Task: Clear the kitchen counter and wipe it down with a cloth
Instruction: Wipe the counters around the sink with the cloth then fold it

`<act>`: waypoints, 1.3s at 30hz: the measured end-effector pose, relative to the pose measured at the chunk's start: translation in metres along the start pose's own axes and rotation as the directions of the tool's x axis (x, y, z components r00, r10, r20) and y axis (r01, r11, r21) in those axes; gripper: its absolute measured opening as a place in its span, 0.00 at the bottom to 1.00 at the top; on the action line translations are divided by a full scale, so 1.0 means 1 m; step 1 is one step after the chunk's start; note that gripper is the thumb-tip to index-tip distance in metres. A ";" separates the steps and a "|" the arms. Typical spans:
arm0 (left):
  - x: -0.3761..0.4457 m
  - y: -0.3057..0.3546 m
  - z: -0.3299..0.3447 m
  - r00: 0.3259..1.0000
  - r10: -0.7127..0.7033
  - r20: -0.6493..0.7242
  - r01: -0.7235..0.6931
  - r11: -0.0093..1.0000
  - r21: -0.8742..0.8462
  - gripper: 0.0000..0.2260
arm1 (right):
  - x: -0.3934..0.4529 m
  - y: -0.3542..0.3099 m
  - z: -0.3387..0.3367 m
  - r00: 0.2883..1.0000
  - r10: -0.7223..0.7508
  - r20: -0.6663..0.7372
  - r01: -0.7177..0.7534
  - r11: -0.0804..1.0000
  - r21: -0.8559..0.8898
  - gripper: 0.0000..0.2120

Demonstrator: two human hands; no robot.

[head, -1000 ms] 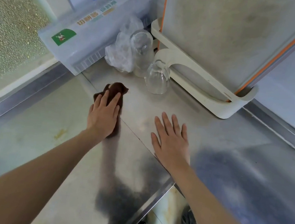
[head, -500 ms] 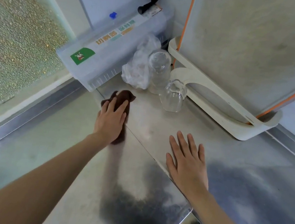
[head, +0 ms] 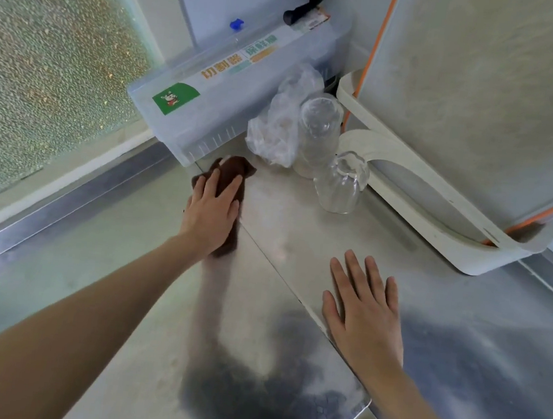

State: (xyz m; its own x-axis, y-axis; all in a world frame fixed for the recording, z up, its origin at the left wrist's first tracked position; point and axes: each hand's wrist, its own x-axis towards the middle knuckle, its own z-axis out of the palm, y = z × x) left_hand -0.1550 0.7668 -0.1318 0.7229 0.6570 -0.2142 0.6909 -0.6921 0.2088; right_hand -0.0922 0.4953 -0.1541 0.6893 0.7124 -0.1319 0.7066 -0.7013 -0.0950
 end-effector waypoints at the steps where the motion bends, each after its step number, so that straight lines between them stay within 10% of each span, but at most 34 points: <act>1: -0.004 0.004 0.001 1.000 0.006 0.000 -0.006 1.000 0.002 0.21 | 0.000 0.000 0.000 1.000 0.004 0.001 -0.004 1.000 0.007 0.25; 15: -0.163 0.090 0.050 0.966 0.252 0.053 -0.248 0.967 -0.065 0.19 | -0.003 0.004 -0.007 0.997 -0.044 0.060 0.030 0.978 0.207 0.28; 24: -0.240 0.094 0.052 0.953 0.279 0.116 -0.260 0.953 -0.158 0.22 | -0.051 0.015 -0.020 1.000 -0.011 0.021 -0.005 0.773 0.634 0.20; 28: -0.282 0.053 0.029 0.990 0.126 0.066 -0.122 0.990 -0.064 0.23 | -0.085 -0.011 -0.027 0.991 -0.011 -0.132 0.082 0.836 0.542 0.20; 32: -0.323 0.006 0.013 0.961 -0.263 0.090 0.275 0.945 -0.179 0.27 | -0.098 -0.056 -0.024 0.982 -0.102 0.158 0.036 0.926 0.375 0.32; 36: -0.352 -0.014 0.011 0.922 -0.371 0.107 0.386 0.895 -0.224 0.31 | -0.078 -0.055 0.001 0.777 -0.620 0.108 0.609 0.784 0.122 0.26; 39: -0.358 -0.021 0.010 0.905 -0.416 0.090 0.425 0.870 -0.249 0.29 | -0.045 -0.063 0.006 0.777 -0.629 0.016 0.618 0.767 0.173 0.23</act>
State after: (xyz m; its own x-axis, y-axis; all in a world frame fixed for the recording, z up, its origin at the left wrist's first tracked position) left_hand -0.4279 0.5430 -0.0690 0.3655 0.8556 -0.3666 0.9112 -0.2485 0.3285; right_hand -0.1681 0.5072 -0.1481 0.0883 0.9944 -0.0586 0.9402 -0.1026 -0.3247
